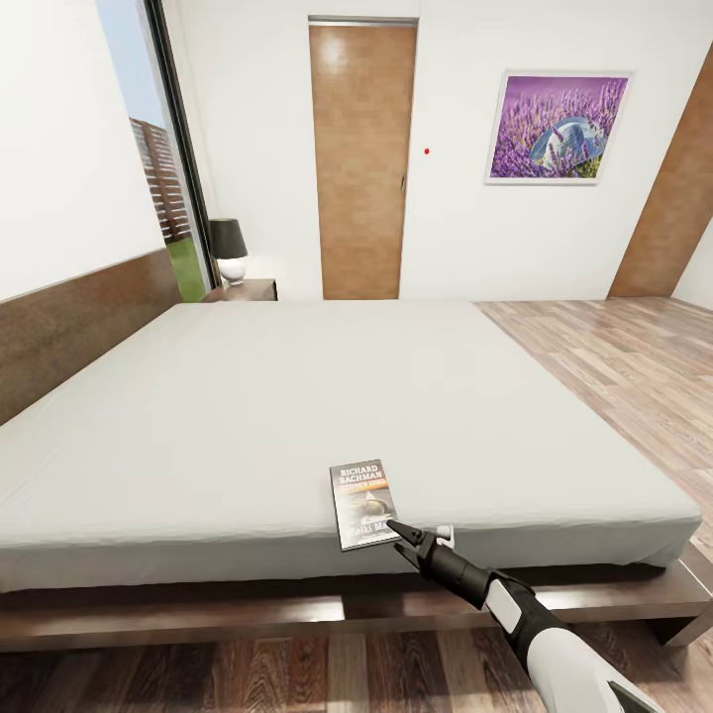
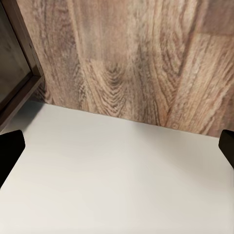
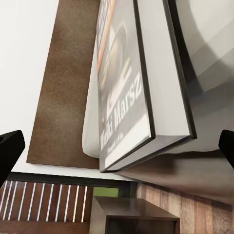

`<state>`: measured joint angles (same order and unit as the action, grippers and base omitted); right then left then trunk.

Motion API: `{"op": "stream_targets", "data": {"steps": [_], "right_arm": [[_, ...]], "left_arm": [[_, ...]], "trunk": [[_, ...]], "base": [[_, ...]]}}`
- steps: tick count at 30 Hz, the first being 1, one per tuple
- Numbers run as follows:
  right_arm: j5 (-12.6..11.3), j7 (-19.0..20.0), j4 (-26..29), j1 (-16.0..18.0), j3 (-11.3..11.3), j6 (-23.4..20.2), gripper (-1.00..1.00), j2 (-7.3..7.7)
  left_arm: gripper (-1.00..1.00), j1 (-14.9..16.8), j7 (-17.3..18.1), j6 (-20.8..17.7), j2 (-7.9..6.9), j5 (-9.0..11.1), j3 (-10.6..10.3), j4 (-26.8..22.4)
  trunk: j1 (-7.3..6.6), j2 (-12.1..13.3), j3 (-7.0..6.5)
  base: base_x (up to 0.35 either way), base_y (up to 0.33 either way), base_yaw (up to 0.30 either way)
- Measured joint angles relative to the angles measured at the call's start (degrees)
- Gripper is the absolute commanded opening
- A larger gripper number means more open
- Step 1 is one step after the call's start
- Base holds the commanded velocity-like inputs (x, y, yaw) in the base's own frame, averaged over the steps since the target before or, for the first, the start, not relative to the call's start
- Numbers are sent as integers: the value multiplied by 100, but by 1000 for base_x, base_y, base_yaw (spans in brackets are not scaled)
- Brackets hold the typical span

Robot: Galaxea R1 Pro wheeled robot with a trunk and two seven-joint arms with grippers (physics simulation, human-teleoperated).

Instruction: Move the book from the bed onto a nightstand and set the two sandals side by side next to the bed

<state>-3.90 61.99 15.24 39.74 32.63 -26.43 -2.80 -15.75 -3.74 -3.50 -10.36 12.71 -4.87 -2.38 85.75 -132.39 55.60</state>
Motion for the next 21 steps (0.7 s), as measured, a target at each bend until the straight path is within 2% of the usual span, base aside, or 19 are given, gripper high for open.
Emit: {"op": "stream_targets", "data": {"steps": [21], "right_arm": [[5,-3,0,7,0,0,100,0]], "left_arm": [[100,0,3,0,0,0,0,0]], "trunk": [[0,0,0]], "base": [[0,0,0]]}}
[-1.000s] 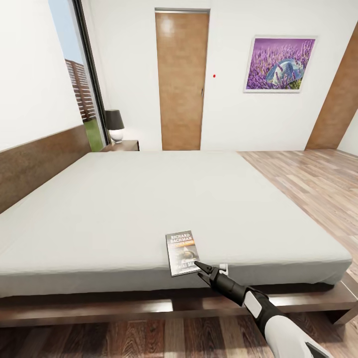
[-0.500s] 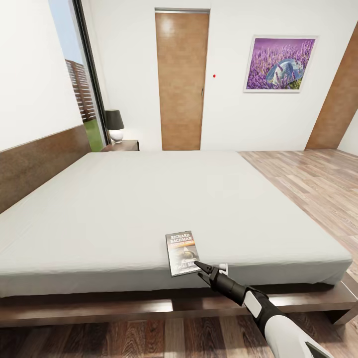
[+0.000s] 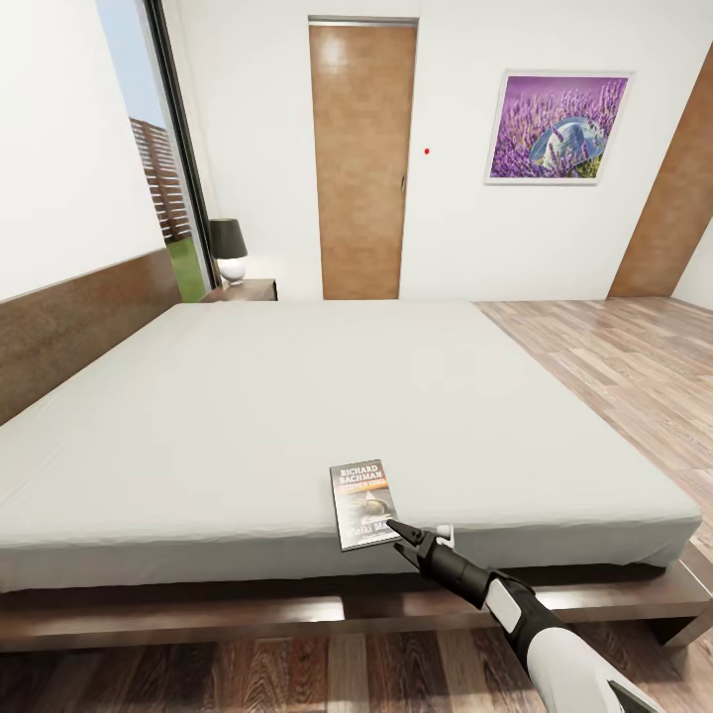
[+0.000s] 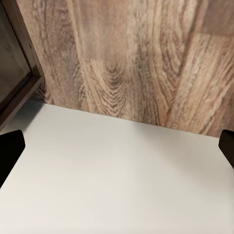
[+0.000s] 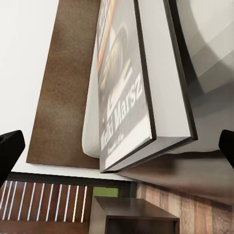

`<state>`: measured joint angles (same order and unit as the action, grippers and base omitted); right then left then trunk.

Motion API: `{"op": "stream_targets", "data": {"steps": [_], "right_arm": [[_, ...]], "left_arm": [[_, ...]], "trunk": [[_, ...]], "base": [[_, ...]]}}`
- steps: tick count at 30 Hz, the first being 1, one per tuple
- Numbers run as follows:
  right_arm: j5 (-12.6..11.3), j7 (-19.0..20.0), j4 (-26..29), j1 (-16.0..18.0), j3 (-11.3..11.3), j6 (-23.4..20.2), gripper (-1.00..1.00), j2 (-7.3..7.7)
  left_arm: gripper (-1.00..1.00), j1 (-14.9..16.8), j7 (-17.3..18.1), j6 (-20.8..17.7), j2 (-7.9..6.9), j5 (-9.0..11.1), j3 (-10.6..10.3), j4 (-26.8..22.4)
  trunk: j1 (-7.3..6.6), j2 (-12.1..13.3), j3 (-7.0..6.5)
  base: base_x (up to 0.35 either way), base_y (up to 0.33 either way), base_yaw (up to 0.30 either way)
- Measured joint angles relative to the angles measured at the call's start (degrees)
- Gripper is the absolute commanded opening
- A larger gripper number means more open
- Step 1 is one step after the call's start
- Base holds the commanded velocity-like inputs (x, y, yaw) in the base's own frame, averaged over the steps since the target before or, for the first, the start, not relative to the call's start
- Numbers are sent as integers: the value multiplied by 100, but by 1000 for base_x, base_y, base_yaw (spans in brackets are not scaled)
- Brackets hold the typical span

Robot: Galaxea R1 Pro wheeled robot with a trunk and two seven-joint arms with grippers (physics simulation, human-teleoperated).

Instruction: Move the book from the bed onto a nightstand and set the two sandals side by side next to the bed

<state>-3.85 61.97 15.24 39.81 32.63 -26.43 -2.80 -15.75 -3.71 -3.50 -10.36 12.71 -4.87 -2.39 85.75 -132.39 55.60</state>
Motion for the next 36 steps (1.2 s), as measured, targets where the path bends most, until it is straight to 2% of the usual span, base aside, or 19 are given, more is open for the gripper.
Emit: {"op": "stream_targets", "data": {"steps": [36], "right_arm": [[-4,-107,0,107,-1,0,100,0]], "left_arm": [[100,-6,6,6,0,0,0,0]], "trunk": [[0,0,0]], "base": [[0,0,0]]}}
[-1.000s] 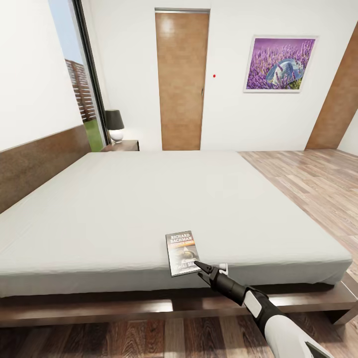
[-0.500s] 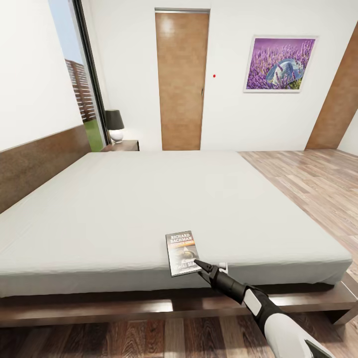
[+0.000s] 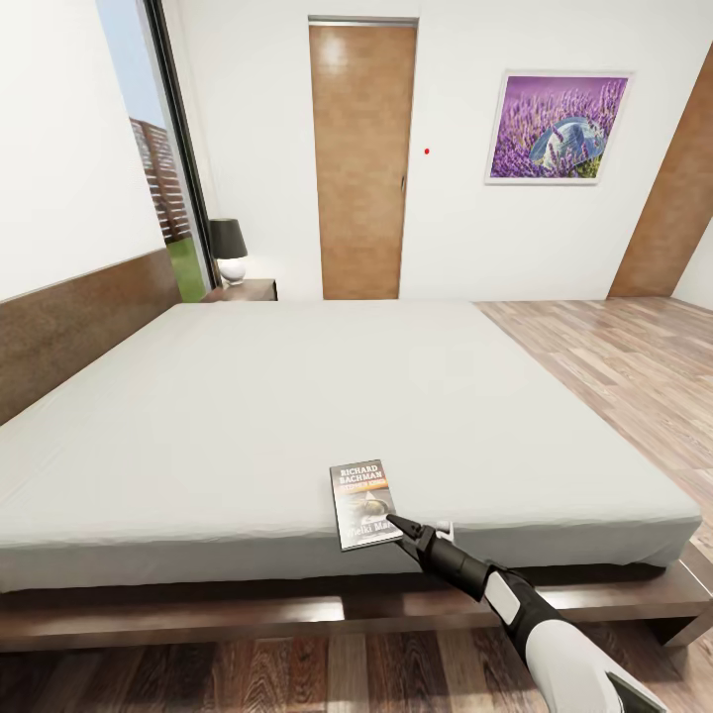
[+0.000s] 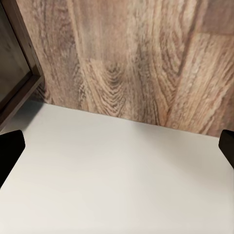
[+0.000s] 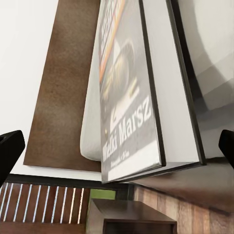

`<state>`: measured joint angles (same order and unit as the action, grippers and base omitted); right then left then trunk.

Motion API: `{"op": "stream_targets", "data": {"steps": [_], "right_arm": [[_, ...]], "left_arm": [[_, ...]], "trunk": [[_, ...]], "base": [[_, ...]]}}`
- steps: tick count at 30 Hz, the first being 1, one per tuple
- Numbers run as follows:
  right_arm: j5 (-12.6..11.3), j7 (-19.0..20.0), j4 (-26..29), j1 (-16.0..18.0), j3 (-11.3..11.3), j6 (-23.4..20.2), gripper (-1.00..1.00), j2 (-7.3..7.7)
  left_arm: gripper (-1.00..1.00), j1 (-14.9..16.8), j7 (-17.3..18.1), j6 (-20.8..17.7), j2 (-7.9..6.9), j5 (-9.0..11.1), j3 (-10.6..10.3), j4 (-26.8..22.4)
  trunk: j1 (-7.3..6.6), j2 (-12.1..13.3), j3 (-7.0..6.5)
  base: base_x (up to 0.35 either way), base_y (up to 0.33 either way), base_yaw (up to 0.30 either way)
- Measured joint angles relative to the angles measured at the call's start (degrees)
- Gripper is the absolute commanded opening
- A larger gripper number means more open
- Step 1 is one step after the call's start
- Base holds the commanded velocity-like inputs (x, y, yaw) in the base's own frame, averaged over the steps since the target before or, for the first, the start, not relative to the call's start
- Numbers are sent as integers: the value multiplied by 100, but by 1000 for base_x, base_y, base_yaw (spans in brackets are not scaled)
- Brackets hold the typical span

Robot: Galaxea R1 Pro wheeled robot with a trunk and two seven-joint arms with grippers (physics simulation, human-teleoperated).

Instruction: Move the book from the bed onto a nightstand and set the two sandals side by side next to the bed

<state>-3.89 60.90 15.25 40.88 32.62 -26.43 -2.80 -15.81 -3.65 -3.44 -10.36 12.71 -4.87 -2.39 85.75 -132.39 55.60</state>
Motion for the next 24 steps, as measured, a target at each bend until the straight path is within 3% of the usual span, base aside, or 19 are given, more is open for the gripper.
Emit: {"op": "stream_targets", "data": {"steps": [24], "right_arm": [[6,-25,0,7,-1,0,100,-2]], "left_arm": [[100,3,0,-1,0,0,-1,0]], "trunk": [[0,0,0]], "base": [[0,0,0]]}}
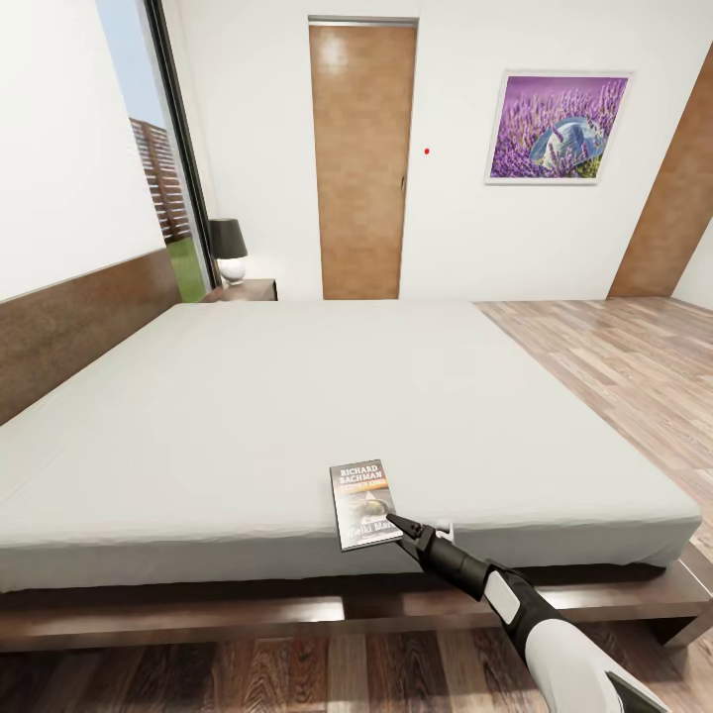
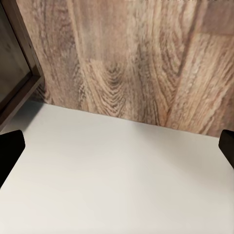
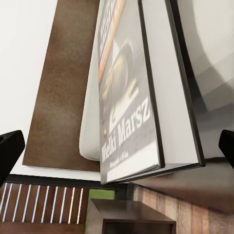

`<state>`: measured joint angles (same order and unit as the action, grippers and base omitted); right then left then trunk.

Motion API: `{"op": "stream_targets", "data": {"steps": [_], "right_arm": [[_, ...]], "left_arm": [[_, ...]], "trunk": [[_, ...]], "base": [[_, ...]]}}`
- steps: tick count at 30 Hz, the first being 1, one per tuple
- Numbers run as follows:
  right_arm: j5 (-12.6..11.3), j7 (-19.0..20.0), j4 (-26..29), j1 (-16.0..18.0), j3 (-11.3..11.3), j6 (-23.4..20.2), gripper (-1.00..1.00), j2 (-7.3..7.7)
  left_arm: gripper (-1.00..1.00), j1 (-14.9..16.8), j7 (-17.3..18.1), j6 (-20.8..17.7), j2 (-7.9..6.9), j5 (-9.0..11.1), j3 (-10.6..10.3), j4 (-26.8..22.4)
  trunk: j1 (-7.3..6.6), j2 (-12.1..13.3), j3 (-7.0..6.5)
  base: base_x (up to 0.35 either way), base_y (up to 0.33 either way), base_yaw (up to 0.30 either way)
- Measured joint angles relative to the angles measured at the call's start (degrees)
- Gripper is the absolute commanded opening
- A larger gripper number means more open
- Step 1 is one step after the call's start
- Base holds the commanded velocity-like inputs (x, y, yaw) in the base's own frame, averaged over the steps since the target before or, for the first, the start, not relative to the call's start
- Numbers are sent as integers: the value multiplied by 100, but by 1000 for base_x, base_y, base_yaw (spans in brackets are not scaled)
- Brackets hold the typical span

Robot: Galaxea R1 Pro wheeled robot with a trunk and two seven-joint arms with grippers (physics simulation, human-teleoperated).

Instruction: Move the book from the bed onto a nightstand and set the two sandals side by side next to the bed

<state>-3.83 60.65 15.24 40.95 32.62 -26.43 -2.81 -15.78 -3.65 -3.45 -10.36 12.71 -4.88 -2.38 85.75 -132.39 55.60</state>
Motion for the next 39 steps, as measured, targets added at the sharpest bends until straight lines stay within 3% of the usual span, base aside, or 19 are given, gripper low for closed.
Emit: {"op": "stream_targets", "data": {"steps": [10,13,39], "right_arm": [[1,0,0,4,0,0,100,-6],[2,0,0,6,-1,0,100,-7],[1,0,0,8,0,0,100,-7]], "left_arm": [[100,-2,0,-1,0,0,-5,1],[100,-1,0,0,0,0,-6,0],[100,-5,0,1,0,0,-7,1]], "trunk": [[0,0,0],[65,-119,53],[66,-120,54]], "base": [[0,0,0],[0,0,0],[0,0,0]]}}
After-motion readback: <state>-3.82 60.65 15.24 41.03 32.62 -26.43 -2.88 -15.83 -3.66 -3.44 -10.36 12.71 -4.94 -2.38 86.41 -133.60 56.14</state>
